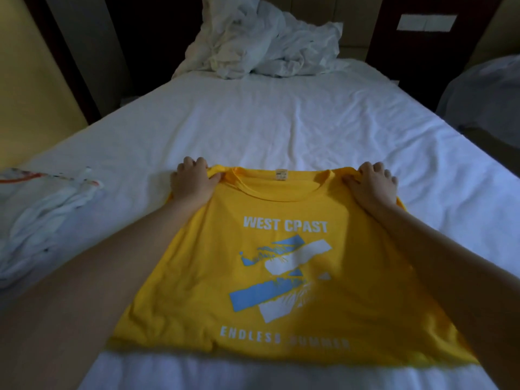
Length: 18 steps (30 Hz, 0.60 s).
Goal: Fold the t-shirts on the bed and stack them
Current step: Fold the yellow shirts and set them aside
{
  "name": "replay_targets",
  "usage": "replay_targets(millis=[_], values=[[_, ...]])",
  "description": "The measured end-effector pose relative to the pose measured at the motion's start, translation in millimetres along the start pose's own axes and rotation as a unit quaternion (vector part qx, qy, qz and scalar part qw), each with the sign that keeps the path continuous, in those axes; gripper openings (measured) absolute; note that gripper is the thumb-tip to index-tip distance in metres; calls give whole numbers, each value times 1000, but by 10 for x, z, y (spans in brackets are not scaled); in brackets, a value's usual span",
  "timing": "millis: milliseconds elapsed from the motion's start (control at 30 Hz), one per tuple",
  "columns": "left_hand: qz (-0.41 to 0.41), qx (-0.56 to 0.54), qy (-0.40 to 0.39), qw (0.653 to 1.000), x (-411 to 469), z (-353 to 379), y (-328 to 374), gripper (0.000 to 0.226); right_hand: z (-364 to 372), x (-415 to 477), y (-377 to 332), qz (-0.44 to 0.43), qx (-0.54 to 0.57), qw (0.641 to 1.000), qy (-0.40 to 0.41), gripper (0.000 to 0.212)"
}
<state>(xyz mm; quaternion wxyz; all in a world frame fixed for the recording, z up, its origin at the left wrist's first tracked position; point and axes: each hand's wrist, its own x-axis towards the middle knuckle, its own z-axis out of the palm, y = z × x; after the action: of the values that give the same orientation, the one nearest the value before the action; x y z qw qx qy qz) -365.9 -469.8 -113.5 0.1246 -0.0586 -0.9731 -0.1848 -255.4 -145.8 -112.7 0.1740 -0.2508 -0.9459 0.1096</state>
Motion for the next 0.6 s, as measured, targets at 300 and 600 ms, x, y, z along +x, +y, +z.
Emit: replay_targets(millis=[300,600], values=[[-75,-38,-48,995,-786,-410,-352,61,-450,-1157,-443,-120,35,990,-59,85],[-27,27,-108,993,-1516,-635,-520,67,-478,-2052,-627,-149,47,984,-83,55]])
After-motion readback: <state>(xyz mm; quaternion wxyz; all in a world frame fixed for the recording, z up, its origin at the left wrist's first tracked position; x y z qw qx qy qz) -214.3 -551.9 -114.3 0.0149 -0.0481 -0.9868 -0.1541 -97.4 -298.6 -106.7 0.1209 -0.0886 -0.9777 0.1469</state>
